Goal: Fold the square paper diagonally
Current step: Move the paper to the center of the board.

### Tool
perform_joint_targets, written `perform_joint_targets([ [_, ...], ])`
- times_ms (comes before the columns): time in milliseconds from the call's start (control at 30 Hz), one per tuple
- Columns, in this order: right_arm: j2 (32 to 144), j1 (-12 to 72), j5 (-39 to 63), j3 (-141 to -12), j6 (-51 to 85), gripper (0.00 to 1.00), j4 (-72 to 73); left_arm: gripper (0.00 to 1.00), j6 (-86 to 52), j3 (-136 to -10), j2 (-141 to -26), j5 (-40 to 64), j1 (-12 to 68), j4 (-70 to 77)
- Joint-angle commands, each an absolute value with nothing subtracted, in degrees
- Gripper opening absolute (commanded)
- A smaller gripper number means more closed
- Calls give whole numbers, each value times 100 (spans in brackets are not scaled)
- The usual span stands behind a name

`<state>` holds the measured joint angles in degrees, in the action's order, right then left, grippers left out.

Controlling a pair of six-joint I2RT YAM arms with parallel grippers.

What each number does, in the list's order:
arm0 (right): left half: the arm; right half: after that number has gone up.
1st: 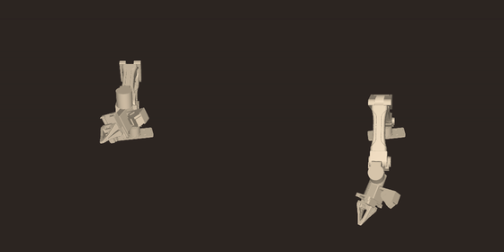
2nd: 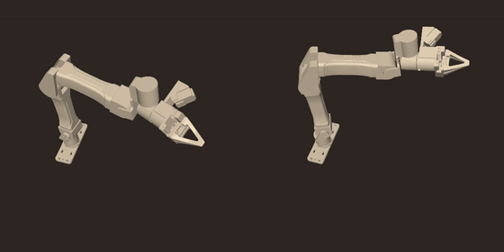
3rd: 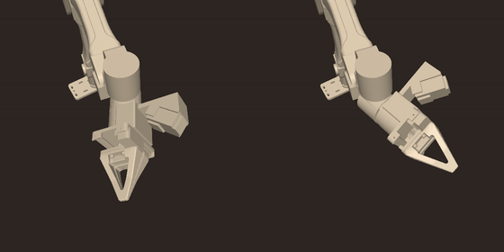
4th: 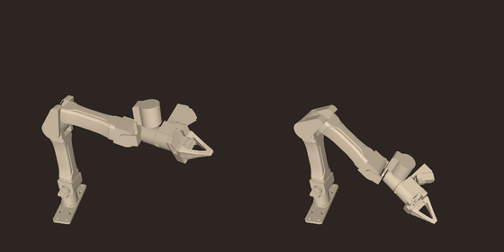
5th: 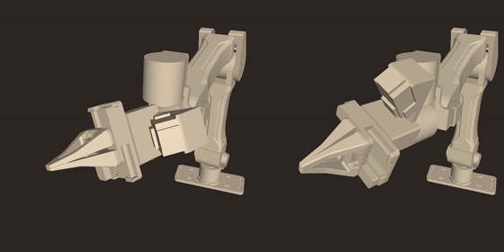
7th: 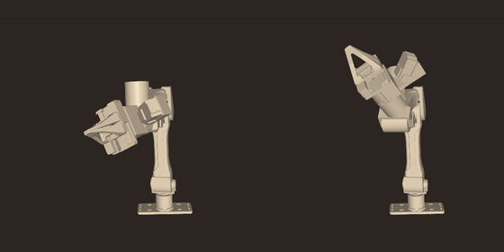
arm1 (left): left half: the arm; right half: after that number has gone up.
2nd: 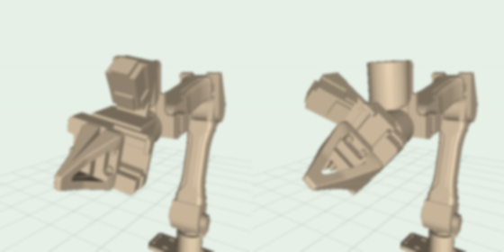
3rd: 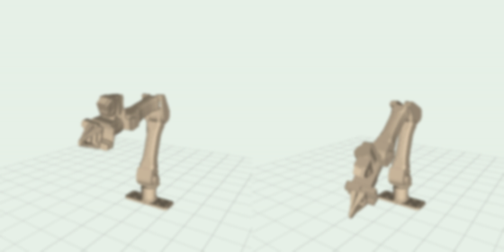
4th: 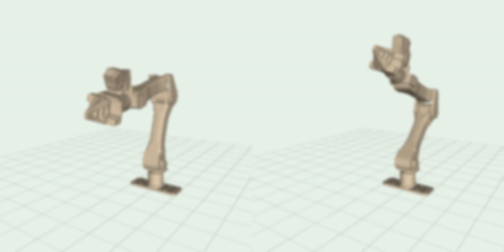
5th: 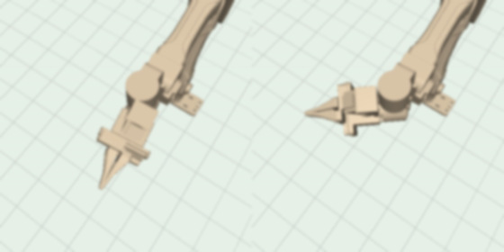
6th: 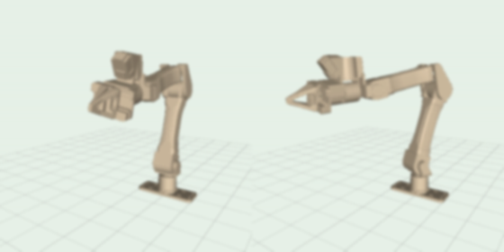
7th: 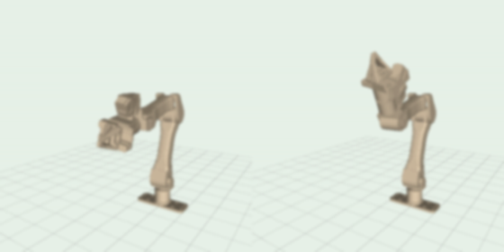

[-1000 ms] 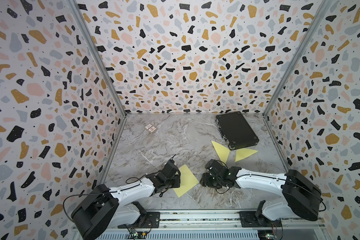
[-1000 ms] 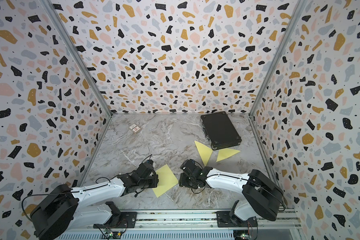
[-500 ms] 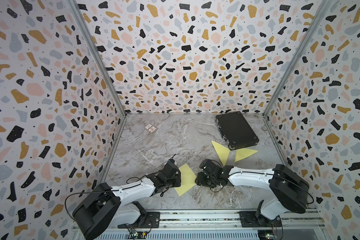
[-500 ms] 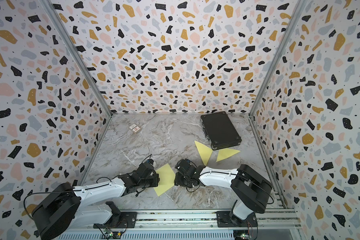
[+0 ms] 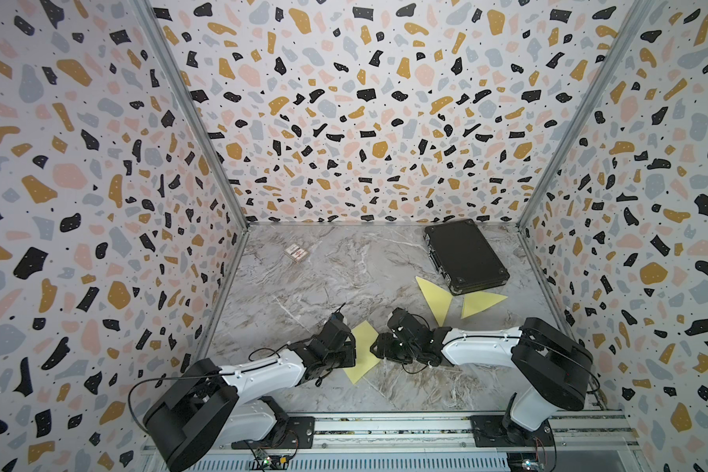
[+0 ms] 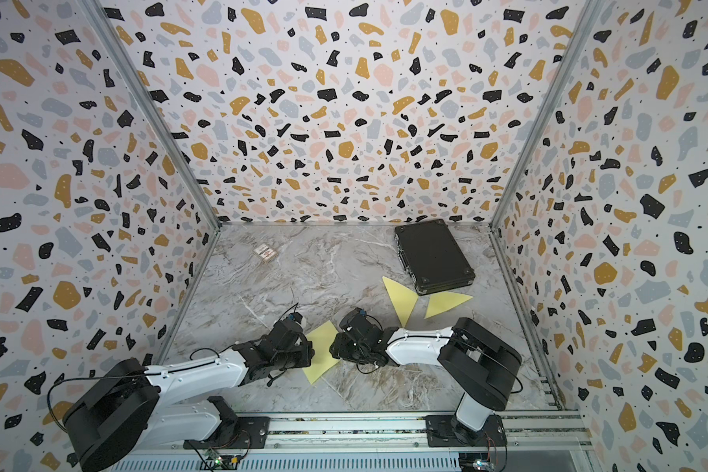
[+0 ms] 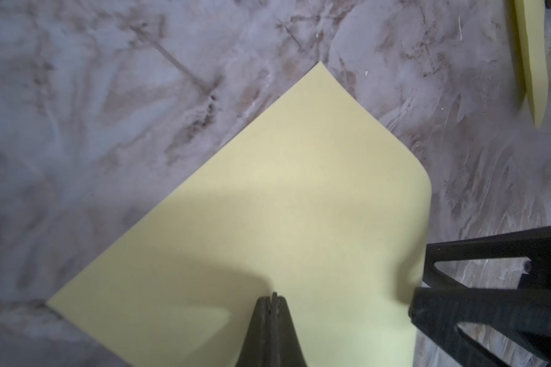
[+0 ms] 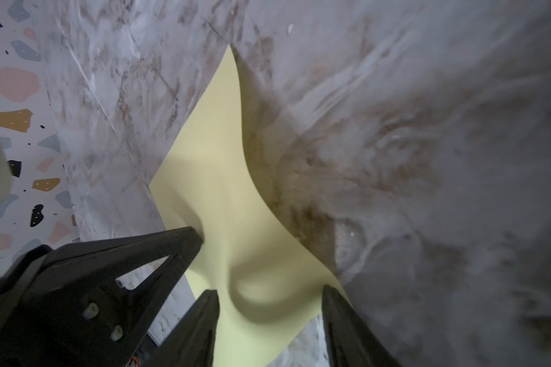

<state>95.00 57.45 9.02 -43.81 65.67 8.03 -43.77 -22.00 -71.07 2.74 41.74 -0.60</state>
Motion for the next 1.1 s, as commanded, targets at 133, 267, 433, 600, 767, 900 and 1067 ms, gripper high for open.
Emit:
perform_joint_targets([
  [133,9651,5714,1037,-4212,6745,59,1819,0,-4445,-1934,-7204,325,4157,-440],
  [267,9677,5687,1066,-4196,6772,59,2170,0,-4438,-1925,-7174,308,4157,-459],
  [433,9655,5670,1191,-4113,6837,59,2496,0,-4427,-1915,-7210,333,4157,-339],
  [600,9328,5675,981,-3908,6804,59,2505,0,-4414,-1947,-7227,391,4157,-373],
  [767,9149,5677,1013,-3889,6725,59,2491,0,-4401,-1918,-7215,343,4157,-398],
  [900,9130,5676,1099,-3920,6732,59,2592,0,-4421,-1898,-7194,343,4157,-378],
  [1067,8916,5678,1090,-3920,6708,58,2559,0,-4421,-1898,-7139,326,4157,-430],
])
